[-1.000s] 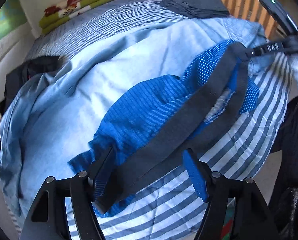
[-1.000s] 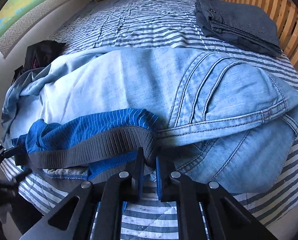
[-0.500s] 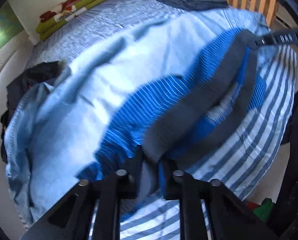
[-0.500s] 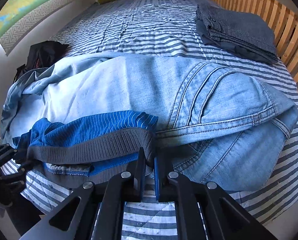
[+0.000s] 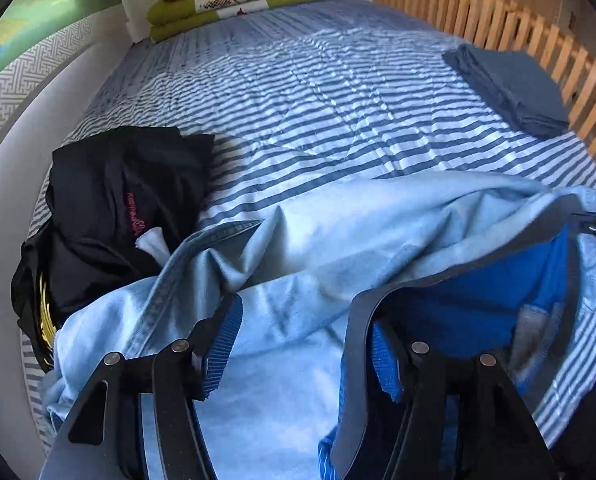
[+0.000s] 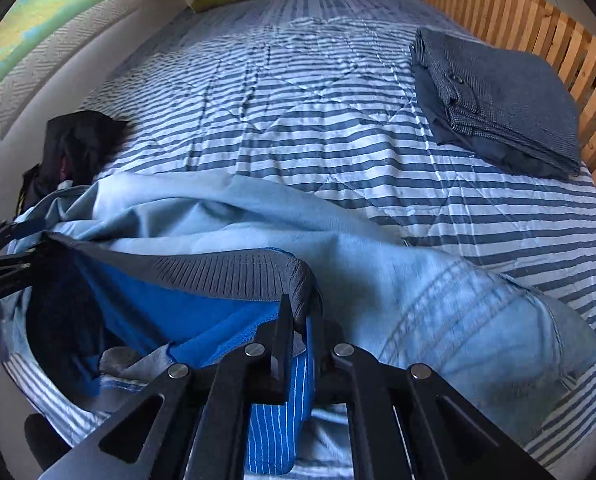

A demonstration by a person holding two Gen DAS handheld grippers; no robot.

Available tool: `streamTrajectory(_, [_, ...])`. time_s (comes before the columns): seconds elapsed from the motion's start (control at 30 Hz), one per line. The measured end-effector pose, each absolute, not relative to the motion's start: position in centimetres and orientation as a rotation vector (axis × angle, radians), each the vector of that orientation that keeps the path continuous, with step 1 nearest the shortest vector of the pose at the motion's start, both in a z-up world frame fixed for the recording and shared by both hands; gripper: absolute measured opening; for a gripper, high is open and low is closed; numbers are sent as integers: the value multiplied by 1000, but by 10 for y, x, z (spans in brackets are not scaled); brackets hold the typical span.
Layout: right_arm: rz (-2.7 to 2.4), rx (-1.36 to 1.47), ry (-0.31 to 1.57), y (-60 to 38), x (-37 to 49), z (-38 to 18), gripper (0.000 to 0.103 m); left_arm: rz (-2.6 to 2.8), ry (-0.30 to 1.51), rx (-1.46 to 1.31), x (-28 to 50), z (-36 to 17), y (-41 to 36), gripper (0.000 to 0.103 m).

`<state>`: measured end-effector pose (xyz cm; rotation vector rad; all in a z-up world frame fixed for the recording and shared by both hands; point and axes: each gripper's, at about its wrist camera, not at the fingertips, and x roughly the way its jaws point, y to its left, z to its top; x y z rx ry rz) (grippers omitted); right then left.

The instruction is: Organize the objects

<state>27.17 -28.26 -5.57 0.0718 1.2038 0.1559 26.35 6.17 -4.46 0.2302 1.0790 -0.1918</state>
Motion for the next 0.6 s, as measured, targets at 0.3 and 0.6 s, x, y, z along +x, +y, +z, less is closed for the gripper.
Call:
streamTrajectory(0.3, [188, 150, 1268, -294, 285, -71, 8, -129, 1132, 313, 227, -65, 86, 77])
streamTrajectory(0.6, [214, 107, 1212, -311, 261, -40, 29, -154, 1130, 294, 240, -72, 73, 28])
